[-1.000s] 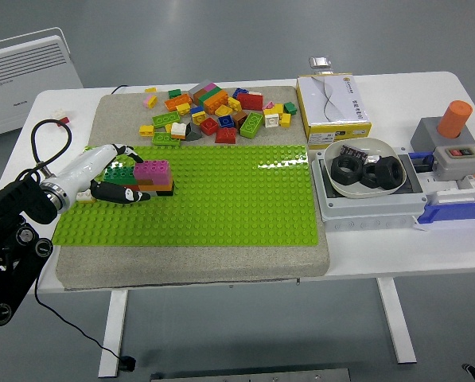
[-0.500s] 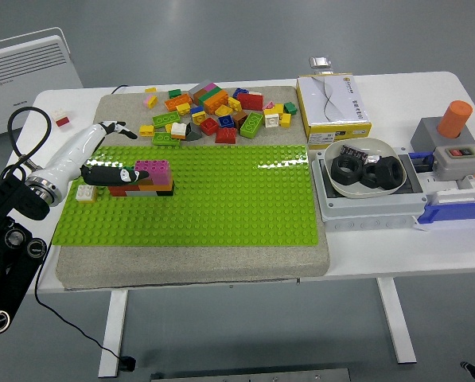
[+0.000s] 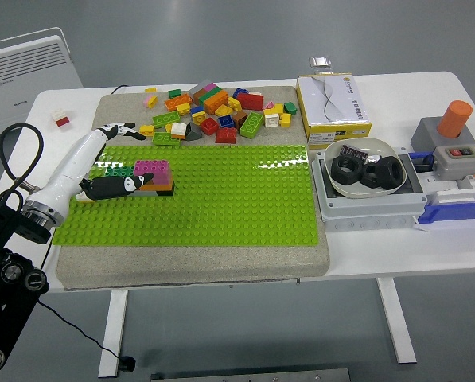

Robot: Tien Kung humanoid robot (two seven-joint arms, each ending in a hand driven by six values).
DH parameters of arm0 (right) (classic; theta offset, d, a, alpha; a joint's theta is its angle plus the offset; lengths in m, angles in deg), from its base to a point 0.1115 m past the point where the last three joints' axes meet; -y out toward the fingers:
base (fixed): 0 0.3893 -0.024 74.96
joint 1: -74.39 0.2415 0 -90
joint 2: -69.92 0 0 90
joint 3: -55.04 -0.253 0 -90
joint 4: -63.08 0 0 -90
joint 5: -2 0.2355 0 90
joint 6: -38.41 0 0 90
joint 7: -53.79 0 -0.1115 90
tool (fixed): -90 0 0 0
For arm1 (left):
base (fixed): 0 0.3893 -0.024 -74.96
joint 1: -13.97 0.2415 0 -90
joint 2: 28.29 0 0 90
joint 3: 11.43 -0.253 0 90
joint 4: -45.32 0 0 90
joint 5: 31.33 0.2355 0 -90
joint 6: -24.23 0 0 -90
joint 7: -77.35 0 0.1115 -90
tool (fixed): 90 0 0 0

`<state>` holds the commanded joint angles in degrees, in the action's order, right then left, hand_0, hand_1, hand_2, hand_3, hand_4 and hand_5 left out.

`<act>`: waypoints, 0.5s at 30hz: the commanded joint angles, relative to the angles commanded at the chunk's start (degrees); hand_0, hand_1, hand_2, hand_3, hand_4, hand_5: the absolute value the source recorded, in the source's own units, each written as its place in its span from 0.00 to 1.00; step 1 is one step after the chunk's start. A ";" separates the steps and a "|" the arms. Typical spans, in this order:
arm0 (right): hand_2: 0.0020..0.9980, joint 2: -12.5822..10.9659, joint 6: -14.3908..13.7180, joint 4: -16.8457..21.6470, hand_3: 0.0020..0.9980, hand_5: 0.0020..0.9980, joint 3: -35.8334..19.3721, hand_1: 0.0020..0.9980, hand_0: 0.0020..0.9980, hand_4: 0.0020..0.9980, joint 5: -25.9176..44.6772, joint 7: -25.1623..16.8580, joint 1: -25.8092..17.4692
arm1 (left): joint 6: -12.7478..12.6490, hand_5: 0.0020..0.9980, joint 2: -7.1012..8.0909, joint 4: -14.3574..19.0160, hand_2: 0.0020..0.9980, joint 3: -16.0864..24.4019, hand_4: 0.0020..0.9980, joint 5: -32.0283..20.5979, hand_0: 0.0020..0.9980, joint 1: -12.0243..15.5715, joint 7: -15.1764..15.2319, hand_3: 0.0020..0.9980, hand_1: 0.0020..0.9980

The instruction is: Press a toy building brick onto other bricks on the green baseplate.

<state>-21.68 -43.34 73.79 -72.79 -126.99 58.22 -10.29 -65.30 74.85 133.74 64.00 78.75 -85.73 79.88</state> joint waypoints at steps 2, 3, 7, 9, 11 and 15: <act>0.73 0.33 -0.52 -0.22 0.70 0.97 2.53 0.65 0.68 0.72 2.35 0.63 -0.23 | -0.41 0.11 -0.14 0.00 0.79 -0.56 0.82 -0.03 0.90 0.13 0.18 0.70 0.84; 0.77 0.47 -0.76 -0.27 0.77 1.00 3.77 0.68 0.68 0.73 3.57 0.94 -0.32 | -0.52 0.12 -0.23 -0.04 0.80 -0.97 0.82 -0.06 0.90 0.06 0.23 0.70 0.84; 0.77 1.07 -1.44 -0.37 0.77 1.00 8.40 0.68 0.68 0.73 8.26 1.94 -0.64 | -0.63 0.12 -0.55 -0.18 0.80 -2.51 0.82 0.00 0.90 -0.26 0.22 0.70 0.84; 0.78 1.44 -1.62 -0.38 0.80 1.00 10.53 0.71 0.70 0.76 10.61 2.40 -0.84 | -0.63 0.12 -0.56 -0.29 0.80 -3.21 0.82 0.08 0.90 -0.37 0.13 0.70 0.84; 0.78 1.60 -1.81 -0.39 0.80 1.00 12.30 0.71 0.70 0.76 12.79 2.92 -1.11 | -0.61 0.12 -0.44 -0.33 0.80 -3.87 0.82 0.09 0.90 -0.36 0.07 0.70 0.84; 0.79 1.60 -2.36 -0.40 0.82 1.00 15.43 0.72 0.70 0.80 17.59 3.90 -1.68 | -0.63 0.12 -0.21 -0.37 0.80 -4.68 0.82 0.12 0.90 -0.14 -0.03 0.69 0.84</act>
<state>-20.08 -45.70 73.40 -57.36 -109.40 62.12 -11.97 -65.93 74.64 133.37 59.32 78.87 -85.86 79.85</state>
